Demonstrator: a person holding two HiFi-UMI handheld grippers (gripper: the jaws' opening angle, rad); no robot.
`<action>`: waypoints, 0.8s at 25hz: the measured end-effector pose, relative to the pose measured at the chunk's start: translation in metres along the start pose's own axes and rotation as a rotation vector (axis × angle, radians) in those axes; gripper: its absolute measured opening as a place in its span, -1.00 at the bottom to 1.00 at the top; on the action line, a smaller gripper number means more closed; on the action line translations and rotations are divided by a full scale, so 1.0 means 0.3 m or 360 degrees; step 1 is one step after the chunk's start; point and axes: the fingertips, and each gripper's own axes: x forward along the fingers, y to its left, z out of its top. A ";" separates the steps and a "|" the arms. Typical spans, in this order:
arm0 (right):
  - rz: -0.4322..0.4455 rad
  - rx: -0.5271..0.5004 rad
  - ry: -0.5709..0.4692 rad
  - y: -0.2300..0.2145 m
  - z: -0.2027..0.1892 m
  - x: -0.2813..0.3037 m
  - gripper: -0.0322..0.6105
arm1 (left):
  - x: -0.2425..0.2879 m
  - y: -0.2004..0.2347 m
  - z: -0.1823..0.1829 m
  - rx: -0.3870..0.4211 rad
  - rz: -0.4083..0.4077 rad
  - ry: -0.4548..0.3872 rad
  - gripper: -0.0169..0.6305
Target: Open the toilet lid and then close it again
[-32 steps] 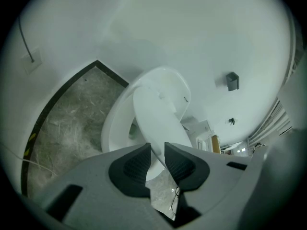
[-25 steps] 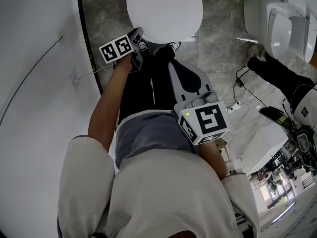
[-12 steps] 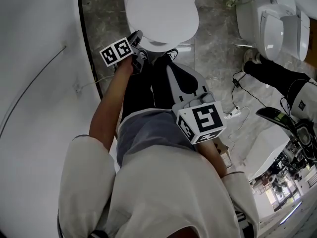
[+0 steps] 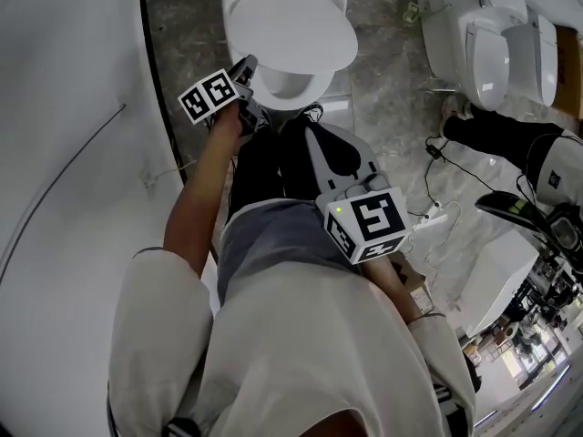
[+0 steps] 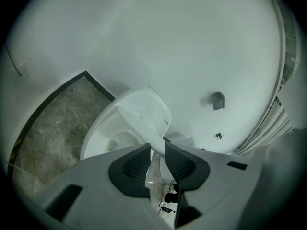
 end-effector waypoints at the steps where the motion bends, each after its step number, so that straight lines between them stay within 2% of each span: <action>1: -0.0004 -0.0001 -0.0006 -0.001 0.005 -0.006 -0.87 | 0.001 -0.010 0.008 -0.0004 -0.0003 -0.0005 -0.69; 6: -0.0023 -0.0005 -0.0047 -0.007 0.038 -0.018 -0.87 | 0.010 -0.050 0.060 0.0000 -0.0013 -0.0019 -0.67; 9: -0.0014 -0.0001 -0.0066 0.000 0.055 -0.021 -0.87 | 0.010 -0.069 0.085 0.0022 0.0029 -0.0018 -0.66; 20: 0.0021 -0.0016 -0.0128 -0.060 0.131 -0.025 -0.87 | 0.065 -0.149 0.203 -0.0038 0.0085 -0.0057 -0.64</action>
